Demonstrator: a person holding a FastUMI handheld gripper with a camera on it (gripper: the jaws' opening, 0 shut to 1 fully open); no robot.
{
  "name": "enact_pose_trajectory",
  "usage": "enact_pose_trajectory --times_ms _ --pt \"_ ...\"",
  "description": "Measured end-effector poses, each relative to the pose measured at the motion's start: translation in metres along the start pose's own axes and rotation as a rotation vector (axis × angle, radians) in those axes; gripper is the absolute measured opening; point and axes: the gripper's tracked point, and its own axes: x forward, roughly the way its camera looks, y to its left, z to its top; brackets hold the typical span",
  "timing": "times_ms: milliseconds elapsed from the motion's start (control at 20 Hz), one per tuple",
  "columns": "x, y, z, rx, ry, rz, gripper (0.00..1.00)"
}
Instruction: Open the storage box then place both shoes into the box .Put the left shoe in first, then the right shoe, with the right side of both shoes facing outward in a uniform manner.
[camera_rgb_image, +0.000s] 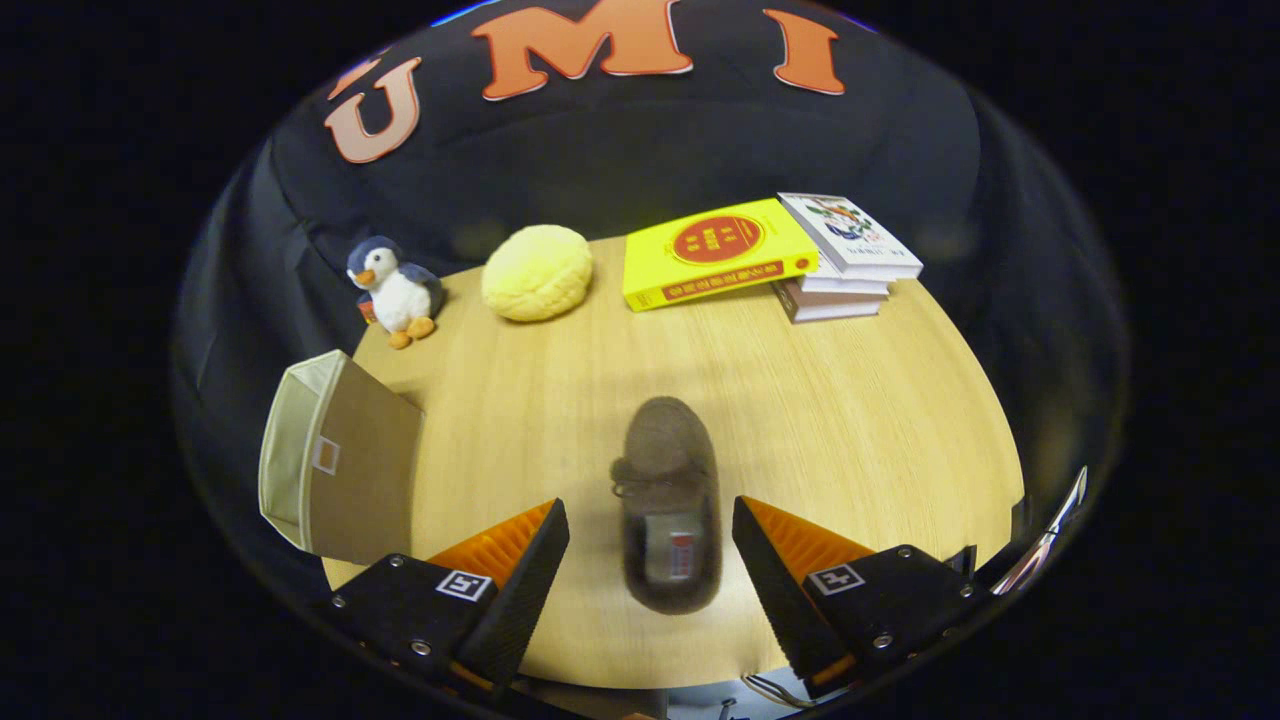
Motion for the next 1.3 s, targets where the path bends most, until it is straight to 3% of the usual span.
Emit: enact_pose_trajectory --times_ms 450,750,850,1100,1300 --pt "0.068 -0.036 -0.044 -0.047 0.127 0.057 0.91" --pt "0.115 -0.050 -0.037 -0.070 0.117 0.009 0.79" --pt "0.122 -0.042 -0.034 -0.061 0.106 0.033 0.69" --pt "0.126 -0.028 -0.035 -0.051 0.113 0.078 0.27" --pt "0.124 -0.032 -0.033 0.028 0.133 0.057 0.08"
